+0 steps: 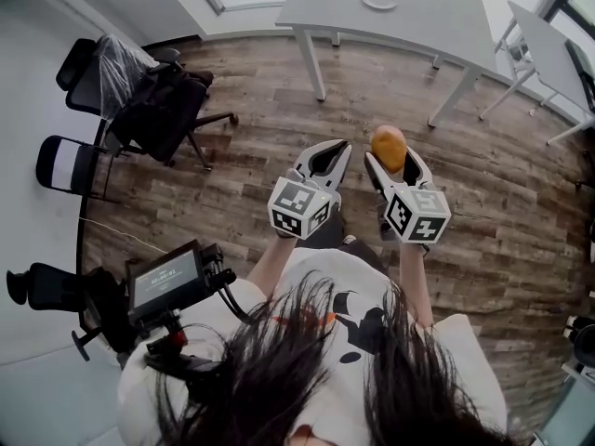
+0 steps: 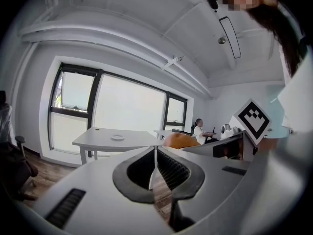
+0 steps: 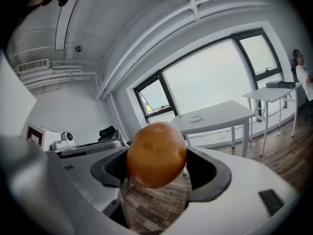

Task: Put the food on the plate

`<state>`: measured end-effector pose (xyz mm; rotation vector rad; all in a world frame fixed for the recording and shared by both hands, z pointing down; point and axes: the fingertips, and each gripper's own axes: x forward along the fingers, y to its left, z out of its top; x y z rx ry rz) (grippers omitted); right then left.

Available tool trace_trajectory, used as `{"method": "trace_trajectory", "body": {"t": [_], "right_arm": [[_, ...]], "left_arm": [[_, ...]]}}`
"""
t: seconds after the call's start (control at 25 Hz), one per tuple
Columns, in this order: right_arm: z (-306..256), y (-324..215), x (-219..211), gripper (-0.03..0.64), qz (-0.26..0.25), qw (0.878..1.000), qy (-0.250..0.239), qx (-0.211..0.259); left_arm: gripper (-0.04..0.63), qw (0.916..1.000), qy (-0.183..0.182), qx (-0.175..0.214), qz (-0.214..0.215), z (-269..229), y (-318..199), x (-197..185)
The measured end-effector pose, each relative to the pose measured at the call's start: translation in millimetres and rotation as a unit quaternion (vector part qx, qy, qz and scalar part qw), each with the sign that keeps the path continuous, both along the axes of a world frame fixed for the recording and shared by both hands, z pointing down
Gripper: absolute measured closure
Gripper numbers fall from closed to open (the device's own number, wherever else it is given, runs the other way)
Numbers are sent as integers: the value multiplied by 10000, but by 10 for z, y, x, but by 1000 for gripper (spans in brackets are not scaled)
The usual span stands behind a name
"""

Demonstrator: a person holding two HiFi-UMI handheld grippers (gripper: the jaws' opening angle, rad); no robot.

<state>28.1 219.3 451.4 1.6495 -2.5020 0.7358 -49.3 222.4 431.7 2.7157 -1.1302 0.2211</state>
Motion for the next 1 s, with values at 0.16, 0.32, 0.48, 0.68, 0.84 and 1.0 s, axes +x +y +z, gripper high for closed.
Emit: {"method": "trace_trajectory", "body": {"t": [0.16, 0.32, 0.48, 0.68, 0.84, 1.0], "right_arm": [[32, -26, 69, 258, -13, 10000, -54, -9], [22, -127, 46, 258, -11, 10000, -72, -27], [68, -480, 90, 258, 16, 10000, -62, -55], [76, -750, 82, 258, 64, 10000, -25, -27], [121, -1407, -27, 258, 184, 9997, -22, -174], [125, -1865, -117, 258, 280, 9993, -19, -240]], "left_arm": [[589, 10000, -68, -7, 39, 39, 14, 90], [589, 9999, -67, -6, 74, 28, -69, 80], [589, 9999, -23, -17, 145, 72, -435, 152], [589, 9997, 14, -2, 257, 104, -700, 175], [589, 9994, 36, -75, 327, 113, -1421, 40], [589, 9993, 129, -73, 343, 65, -1952, -81]]}}
